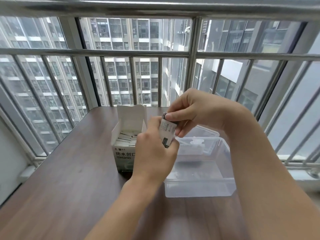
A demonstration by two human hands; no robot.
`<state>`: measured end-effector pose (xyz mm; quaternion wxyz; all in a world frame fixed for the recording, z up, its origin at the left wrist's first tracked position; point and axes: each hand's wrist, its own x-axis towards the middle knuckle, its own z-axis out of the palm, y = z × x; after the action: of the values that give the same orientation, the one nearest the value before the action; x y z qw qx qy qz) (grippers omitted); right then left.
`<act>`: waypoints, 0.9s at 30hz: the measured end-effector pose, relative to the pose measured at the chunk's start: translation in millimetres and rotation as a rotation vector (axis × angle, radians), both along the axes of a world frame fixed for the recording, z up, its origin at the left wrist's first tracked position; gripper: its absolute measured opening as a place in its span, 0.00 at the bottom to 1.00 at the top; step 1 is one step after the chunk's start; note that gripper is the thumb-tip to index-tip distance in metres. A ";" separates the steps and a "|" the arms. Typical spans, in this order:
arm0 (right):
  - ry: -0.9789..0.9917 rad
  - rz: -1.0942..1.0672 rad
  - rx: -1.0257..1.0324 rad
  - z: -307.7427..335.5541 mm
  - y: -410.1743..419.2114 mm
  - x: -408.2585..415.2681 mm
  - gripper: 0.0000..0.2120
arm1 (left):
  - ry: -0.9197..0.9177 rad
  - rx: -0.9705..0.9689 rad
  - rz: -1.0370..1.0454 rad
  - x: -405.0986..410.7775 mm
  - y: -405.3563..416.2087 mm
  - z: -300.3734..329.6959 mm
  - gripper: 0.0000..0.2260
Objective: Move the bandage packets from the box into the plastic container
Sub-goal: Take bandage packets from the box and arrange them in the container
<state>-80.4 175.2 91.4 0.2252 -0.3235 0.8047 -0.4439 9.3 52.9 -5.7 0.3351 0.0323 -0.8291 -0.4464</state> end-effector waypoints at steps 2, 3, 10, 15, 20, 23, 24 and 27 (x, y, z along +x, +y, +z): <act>-0.024 0.037 0.040 -2.0 -1.6 0.4 0.09 | 0.017 0.047 -0.025 0.3 1.0 -2.2 0.17; -0.034 0.058 0.057 -2.6 -2.4 0.8 0.10 | 0.020 0.053 -0.035 1.0 0.9 -2.4 0.18; -0.112 0.113 0.008 0.9 2.6 4.5 0.10 | 0.049 0.007 -0.046 4.5 -7.7 -4.6 0.24; -0.067 0.059 0.006 2.2 -4.2 4.6 0.10 | 0.064 0.122 -0.111 4.1 -8.6 -2.7 0.26; 0.001 0.066 0.113 2.7 -13.8 9.7 0.08 | 0.084 0.085 -0.127 0.0 -11.3 -7.7 0.27; 0.132 -0.068 0.119 13.7 -1.0 10.5 0.06 | 0.134 0.041 -0.128 0.8 -11.4 -6.7 0.29; 0.169 -0.125 0.110 18.5 9.8 10.6 0.05 | 0.146 0.018 -0.125 1.8 -12.0 -7.1 0.29; 0.189 -0.206 0.196 24.0 45.3 10.1 0.03 | 0.187 -0.044 -0.105 3.4 -13.7 -9.7 0.20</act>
<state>-70.3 220.4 115.4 0.1325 -0.2560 0.8907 -0.3515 12.7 39.2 -15.4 0.3877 -0.0605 -0.8044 -0.4460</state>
